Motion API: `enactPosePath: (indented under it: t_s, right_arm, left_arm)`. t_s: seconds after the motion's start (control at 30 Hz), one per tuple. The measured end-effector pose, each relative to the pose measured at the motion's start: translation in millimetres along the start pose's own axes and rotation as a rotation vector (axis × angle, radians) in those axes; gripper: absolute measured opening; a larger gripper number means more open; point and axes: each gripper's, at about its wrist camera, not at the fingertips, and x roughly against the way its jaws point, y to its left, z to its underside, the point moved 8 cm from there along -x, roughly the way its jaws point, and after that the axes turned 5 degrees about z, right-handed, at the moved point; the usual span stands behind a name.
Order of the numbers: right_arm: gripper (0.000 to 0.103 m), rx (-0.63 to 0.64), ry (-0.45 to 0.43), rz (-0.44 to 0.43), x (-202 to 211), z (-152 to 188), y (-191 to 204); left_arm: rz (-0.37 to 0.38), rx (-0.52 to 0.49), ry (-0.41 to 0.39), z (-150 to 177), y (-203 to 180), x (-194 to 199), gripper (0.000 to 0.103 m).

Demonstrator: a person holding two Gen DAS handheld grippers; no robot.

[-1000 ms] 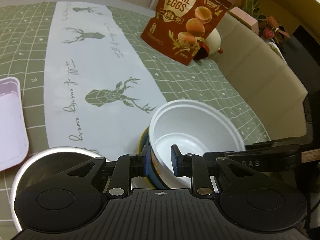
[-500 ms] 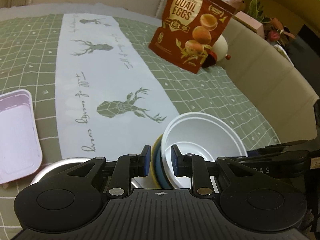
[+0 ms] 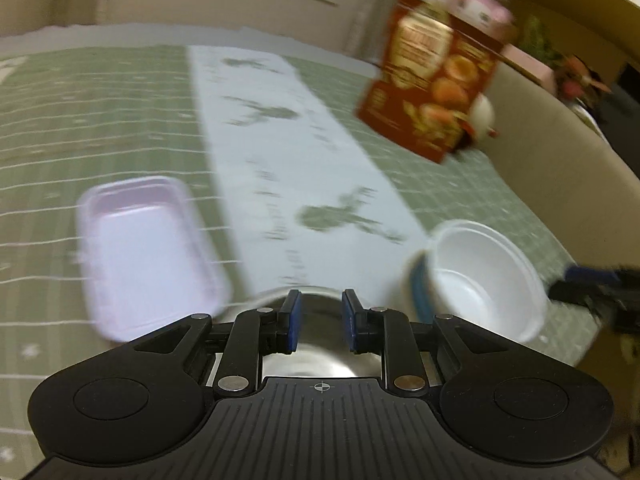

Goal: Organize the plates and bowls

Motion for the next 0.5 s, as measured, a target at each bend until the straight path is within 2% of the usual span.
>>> enactPosePath:
  t_s: [0.07,0.13,0.23,0.37,0.5]
  right_arm:
    - [0.06,-0.011,0.008,-0.051,-0.5,10.3,16.3]
    - [0.06,-0.028,0.06,-0.114,-6.9,24.5,34.5]
    - [0.06,-0.049,0.124,-0.168,-17.7,45.8,56.7]
    - [0.06,-0.091,0.207,-0.194,-39.1,70.1,77.8]
    - [0.06,-0.183,0.266,-0.168,-64.0,88.3,81.2]
  left_arm:
    - [-0.044,0.034,-0.016,-1.1,22.0,8.1,0.024]
    - [-0.073,0.058,-0.01,-0.4,36.9,8.3,0.024]
    - [-0.058,0.081,0.028,4.2,46.9,0.2,0.024]
    - [-0.061,0.073,0.082,11.9,51.8,-15.3,0.024]
    - [-0.115,0.046,0.127,22.2,58.0,-27.6,0.024]
